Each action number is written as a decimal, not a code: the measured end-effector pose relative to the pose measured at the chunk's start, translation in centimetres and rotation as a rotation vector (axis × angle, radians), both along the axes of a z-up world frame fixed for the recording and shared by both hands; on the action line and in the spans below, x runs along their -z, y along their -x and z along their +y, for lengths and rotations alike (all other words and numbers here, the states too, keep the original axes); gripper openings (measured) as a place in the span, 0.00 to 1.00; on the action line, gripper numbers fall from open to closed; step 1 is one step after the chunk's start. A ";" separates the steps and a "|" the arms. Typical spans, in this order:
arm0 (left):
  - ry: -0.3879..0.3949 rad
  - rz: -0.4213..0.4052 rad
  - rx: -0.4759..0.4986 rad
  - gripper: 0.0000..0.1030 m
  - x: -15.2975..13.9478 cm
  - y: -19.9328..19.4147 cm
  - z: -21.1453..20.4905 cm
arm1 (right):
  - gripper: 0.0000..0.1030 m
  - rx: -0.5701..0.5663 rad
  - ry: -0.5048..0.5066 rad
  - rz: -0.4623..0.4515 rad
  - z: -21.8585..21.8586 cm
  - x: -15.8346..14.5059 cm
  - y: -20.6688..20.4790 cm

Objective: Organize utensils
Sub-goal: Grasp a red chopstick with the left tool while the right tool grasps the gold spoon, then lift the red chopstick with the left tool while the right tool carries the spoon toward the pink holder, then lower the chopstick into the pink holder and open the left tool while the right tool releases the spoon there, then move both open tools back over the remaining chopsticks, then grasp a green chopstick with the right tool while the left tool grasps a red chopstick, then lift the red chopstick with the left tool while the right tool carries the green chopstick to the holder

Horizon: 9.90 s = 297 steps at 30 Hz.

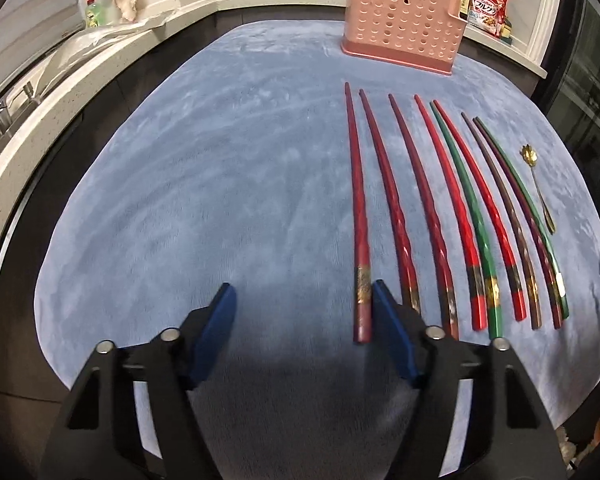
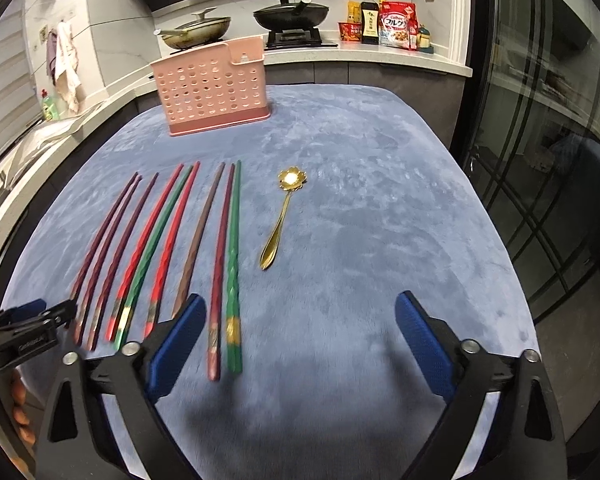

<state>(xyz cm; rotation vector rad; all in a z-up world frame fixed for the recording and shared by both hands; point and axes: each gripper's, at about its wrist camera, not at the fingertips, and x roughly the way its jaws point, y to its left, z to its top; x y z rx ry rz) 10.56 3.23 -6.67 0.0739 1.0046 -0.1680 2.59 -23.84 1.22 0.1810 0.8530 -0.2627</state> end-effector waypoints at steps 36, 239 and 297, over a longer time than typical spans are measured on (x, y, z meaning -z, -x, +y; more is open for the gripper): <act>0.079 -0.001 0.021 0.09 -1.5 0.1 0.0 | 0.10 0.014 -0.142 0.008 -1.7 2.2 -4.3; 0.020 -0.093 0.001 0.67 -0.1 2.9 -2.8 | 0.07 -0.093 -0.112 0.056 1.2 4.0 0.2; 0.168 -0.330 0.103 0.07 -17.6 2.6 -2.0 | 0.07 -0.067 -0.118 -0.314 -3.3 -13.0 1.5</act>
